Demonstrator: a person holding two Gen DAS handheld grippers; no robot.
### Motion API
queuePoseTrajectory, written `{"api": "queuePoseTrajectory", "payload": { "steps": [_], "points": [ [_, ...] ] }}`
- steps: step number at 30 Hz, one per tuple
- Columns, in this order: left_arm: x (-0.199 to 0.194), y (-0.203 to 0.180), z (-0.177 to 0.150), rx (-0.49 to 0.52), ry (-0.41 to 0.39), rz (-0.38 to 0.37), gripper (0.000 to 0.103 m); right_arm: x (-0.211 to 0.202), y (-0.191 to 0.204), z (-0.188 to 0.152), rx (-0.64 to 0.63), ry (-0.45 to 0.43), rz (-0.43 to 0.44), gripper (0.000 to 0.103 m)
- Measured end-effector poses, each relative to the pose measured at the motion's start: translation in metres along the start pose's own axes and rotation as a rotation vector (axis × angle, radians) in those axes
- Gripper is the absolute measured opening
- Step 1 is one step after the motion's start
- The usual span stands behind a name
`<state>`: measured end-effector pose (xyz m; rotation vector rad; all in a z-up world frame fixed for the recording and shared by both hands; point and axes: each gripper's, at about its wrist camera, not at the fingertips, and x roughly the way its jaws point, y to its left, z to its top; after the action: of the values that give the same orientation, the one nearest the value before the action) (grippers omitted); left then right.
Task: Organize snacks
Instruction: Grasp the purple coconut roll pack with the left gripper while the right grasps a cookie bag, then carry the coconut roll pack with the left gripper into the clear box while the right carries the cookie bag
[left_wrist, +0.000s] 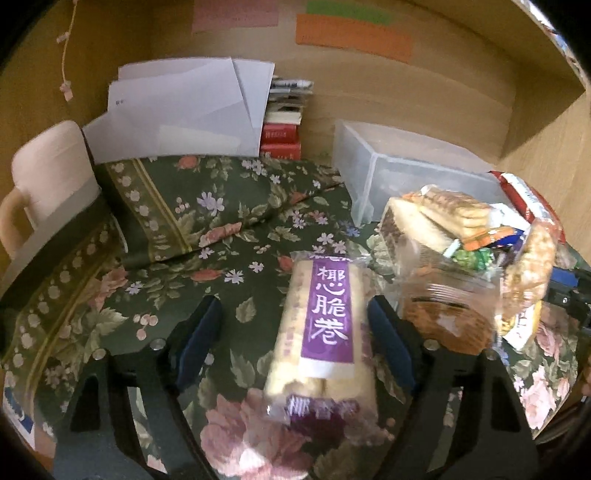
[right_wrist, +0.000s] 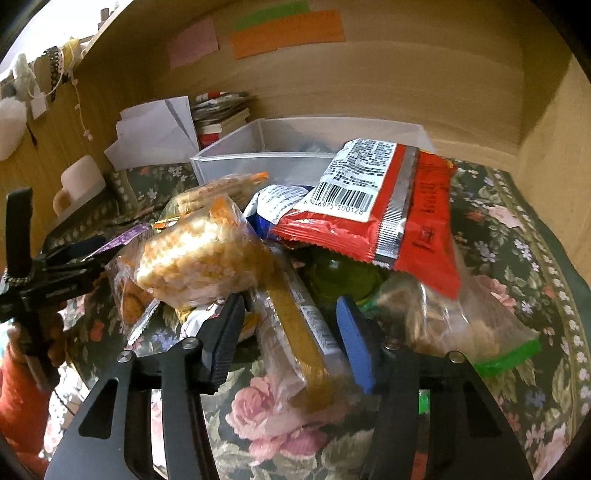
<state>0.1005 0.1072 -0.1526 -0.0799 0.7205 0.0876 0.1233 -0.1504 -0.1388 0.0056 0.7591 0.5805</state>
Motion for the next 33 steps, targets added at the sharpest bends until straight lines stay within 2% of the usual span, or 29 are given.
{"api": "queuePoseTrajectory", "payload": {
  "steps": [2, 4, 6, 7, 10, 16, 19, 21, 27, 29, 31, 33],
  "points": [
    [0.002, 0.000, 0.001, 0.006, -0.005, 0.012, 0.080, 0.002, 0.000, 0.001, -0.023, 0.018, -0.008, 0.049],
    [0.003, -0.001, 0.002, 0.012, -0.005, 0.009, 0.069, 0.002, 0.000, 0.003, -0.037, 0.030, -0.019, 0.049],
    [0.003, -0.002, 0.000, 0.025, -0.001, 0.012, 0.049, 0.000, 0.000, 0.005, -0.043, 0.033, -0.015, 0.049],
    [0.004, -0.003, 0.000, 0.032, 0.001, 0.020, 0.045, 0.000, 0.002, 0.006, -0.057, 0.035, -0.027, 0.049],
    [0.002, -0.003, -0.001, 0.038, -0.005, 0.013, 0.045, 0.005, 0.004, 0.005, -0.076, 0.042, -0.058, 0.053],
    [-0.005, -0.001, -0.003, 0.022, -0.012, -0.002, 0.045, 0.006, -0.007, 0.000, -0.027, 0.059, -0.047, 0.056],
    [-0.010, 0.001, -0.005, 0.007, -0.013, -0.006, 0.045, 0.003, -0.008, -0.005, -0.036, 0.056, -0.058, 0.047],
    [-0.014, 0.001, -0.005, 0.001, -0.016, -0.008, 0.045, -0.002, -0.007, -0.007, -0.038, 0.046, -0.071, 0.037],
    [-0.028, -0.006, -0.006, 0.010, -0.039, -0.015, 0.045, -0.012, -0.002, -0.012, -0.048, 0.037, -0.098, 0.035],
    [-0.034, -0.009, -0.006, 0.014, -0.050, -0.015, 0.045, -0.014, 0.004, -0.012, -0.076, 0.033, -0.123, 0.038],
    [-0.039, -0.010, -0.006, 0.014, -0.060, -0.023, 0.045, -0.018, 0.008, -0.010, -0.072, 0.018, -0.127, 0.052],
    [-0.045, -0.011, -0.005, 0.012, -0.071, -0.030, 0.045, -0.024, 0.015, -0.006, -0.071, -0.022, -0.106, 0.078]
  ]
}}
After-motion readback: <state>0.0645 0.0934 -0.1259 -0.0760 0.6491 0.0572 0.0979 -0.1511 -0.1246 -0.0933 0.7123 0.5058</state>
